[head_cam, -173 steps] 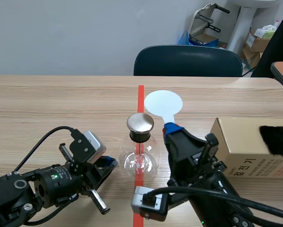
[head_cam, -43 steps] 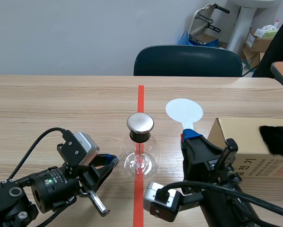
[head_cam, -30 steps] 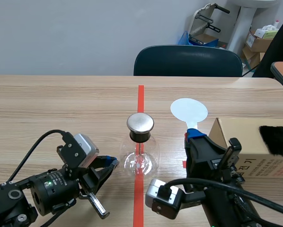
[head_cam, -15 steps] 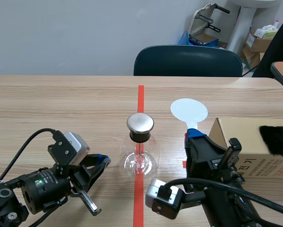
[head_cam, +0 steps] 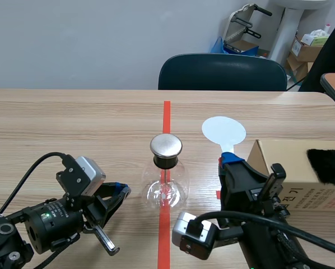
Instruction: Do the electroscope experiment
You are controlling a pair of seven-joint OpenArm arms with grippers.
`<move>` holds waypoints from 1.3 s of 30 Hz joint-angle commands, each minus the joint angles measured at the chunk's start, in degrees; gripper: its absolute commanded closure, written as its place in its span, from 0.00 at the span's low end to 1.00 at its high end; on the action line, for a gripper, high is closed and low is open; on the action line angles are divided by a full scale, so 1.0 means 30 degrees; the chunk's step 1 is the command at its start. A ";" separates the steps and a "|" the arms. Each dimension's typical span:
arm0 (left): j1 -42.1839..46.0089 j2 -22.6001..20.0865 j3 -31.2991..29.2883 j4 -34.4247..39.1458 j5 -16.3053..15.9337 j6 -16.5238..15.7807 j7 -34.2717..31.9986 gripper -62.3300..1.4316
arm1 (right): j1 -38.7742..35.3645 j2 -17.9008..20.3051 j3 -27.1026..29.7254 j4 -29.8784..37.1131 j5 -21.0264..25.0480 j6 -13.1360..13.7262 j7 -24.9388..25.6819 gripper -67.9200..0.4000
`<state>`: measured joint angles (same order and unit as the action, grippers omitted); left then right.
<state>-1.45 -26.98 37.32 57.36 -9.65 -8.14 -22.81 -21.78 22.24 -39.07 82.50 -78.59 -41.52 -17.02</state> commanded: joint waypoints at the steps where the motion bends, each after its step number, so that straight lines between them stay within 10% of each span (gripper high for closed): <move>1: -0.0044 0.0087 -0.0131 0.0437 -0.0146 -0.0029 -0.0335 0.93 | 0.0168 0.0044 0.0182 0.0437 -0.0080 -0.1114 -0.0087 0.98; 39: -0.0036 -0.0816 -0.0131 0.0437 -0.0131 -0.0036 -0.1829 0.93 | 0.0160 0.0058 0.0226 0.0444 -0.0204 -0.1114 0.0000 0.98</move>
<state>-1.45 -28.05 37.32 57.39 -9.63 -8.16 -27.18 -21.78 22.24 -39.07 82.50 -78.87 -41.54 -16.84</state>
